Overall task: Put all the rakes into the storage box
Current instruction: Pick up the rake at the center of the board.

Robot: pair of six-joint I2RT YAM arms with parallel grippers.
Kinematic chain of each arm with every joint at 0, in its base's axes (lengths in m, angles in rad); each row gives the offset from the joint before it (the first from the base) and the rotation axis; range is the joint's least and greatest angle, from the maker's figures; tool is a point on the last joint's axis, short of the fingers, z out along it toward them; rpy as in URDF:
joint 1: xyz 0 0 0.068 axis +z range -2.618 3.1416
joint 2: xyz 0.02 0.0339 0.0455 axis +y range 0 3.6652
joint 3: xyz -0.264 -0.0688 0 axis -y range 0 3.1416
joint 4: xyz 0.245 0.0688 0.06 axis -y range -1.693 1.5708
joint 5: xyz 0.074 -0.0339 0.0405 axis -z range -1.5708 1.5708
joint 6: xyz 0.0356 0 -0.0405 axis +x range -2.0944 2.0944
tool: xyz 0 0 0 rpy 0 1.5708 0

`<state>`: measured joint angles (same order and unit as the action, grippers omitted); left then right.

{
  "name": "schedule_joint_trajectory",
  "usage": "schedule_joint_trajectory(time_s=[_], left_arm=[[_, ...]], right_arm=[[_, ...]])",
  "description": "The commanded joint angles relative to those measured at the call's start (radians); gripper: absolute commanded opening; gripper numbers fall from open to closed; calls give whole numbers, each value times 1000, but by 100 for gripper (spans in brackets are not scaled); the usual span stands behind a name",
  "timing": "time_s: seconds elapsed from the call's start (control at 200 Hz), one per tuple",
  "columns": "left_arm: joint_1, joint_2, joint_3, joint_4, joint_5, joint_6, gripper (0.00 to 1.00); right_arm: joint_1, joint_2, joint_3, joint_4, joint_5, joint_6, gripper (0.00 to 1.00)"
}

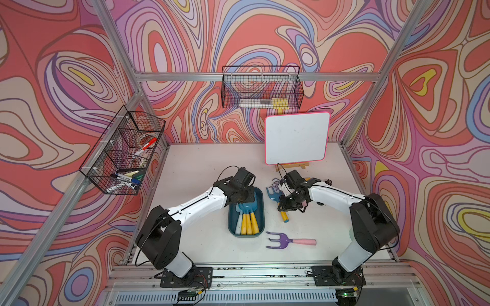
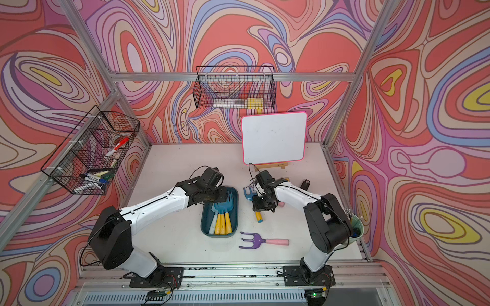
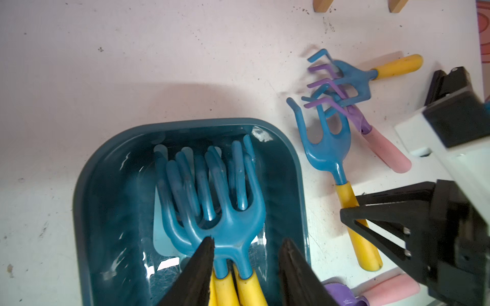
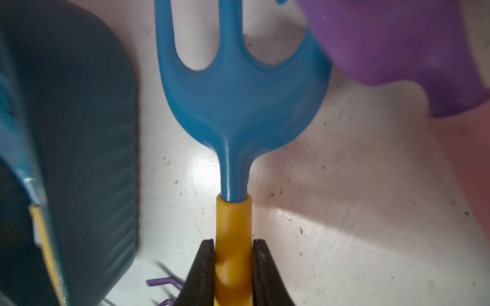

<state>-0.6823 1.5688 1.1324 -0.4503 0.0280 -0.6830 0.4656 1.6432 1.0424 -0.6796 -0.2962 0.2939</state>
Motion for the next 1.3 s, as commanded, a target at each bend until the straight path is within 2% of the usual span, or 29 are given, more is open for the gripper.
schedule_joint_trajectory(time_s=[0.0,0.12,0.24,0.546,1.112,1.197,1.297], left_arm=[[-7,13,24,37,44,26,45],[-7,11,22,63,66,32,46],[-7,3,5,114,109,36,46],[-6,14,-53,400,331,1,51],[-8,205,36,566,403,-93,51],[-8,226,48,588,411,-106,49],[-8,245,56,602,424,-120,39]], right_arm=[[-18,-72,45,18,-108,-8,0],[-59,-86,56,38,-196,14,0],[-74,-79,57,43,-221,20,0],[-74,-95,48,69,-258,8,0],[-73,-160,16,114,-297,-10,0],[-73,-155,20,111,-298,-12,0],[-74,-153,19,110,-297,-12,0]])
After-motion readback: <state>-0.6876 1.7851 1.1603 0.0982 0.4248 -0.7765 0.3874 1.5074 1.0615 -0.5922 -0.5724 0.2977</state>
